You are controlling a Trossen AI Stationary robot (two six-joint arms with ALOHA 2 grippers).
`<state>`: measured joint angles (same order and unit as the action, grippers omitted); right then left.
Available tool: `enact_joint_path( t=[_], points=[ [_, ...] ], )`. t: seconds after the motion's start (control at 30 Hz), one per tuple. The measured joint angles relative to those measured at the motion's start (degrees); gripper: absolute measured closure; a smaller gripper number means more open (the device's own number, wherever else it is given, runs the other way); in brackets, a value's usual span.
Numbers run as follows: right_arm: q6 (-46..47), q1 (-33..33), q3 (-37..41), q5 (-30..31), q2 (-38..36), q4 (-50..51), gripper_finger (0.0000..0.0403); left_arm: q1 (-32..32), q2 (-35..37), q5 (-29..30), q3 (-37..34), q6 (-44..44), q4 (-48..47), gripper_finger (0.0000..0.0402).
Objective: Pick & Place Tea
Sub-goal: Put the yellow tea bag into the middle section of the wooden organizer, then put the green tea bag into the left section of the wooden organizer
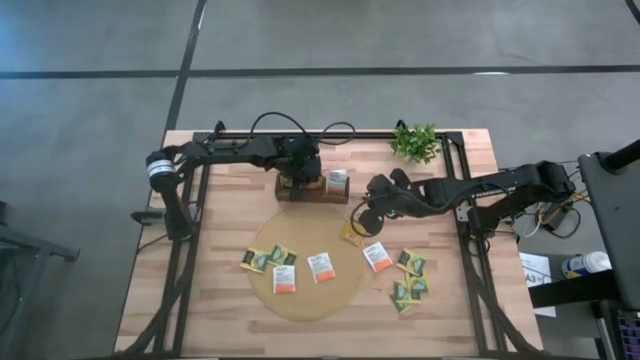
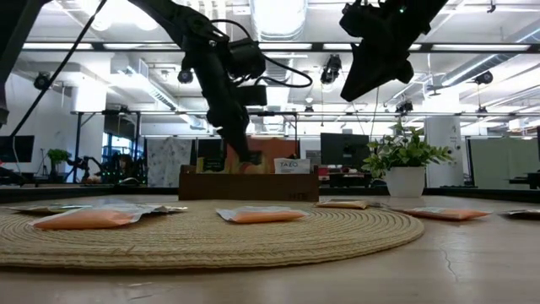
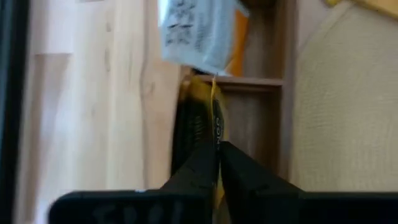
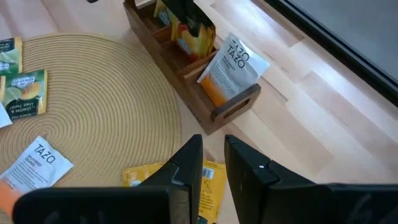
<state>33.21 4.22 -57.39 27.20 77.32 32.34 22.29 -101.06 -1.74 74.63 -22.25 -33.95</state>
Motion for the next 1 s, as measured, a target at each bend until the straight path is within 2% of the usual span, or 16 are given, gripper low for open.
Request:
enact_joint_path(
  t=[0.23, 0.4, 0.6, 0.7, 0.8, 0.9, 1.0],
  points=[
    [0.0, 0.0, 0.0, 0.0, 0.0, -0.1, 0.0335, 0.0, 1.0, 5.1, -0.1, 0.1, 0.0, 0.0335],
    [0.0, 0.0, 0.0, 0.0, 0.0, -0.2, 0.0335, -0.3, 3.2, 6.5, 0.0, 0.2, -1.3, 0.0333],
    [0.0, 0.0, 0.1, -0.1, 0.0, -0.7, 0.0335, -2.0, 9.8, 6.2, 0.2, 4.8, -2.5, 0.0333],
    [0.4, -0.2, 0.5, -0.5, 0.0, -1.2, 0.0335, -3.6, 12.7, 4.2, 0.2, 9.1, -2.6, 0.0333],
    [2.6, -1.1, 0.6, -1.6, 0.7, -1.2, 0.0335, -5.5, 14.8, -2.3, 0.2, 14.4, -2.6, 0.0333],
    [5.2, -3.2, 1.1, -8.4, 2.4, -1.3, 0.0335, -8.0, 15.8, -8.4, -0.7, 19.5, -2.5, 0.0333],
    [5.6, -4.7, 1.6, -15.9, 5.5, -1.3, 0.0335, -11.1, 16.4, -9.6, -3.2, 22.3, -2.7, 0.0333]
  ],
)
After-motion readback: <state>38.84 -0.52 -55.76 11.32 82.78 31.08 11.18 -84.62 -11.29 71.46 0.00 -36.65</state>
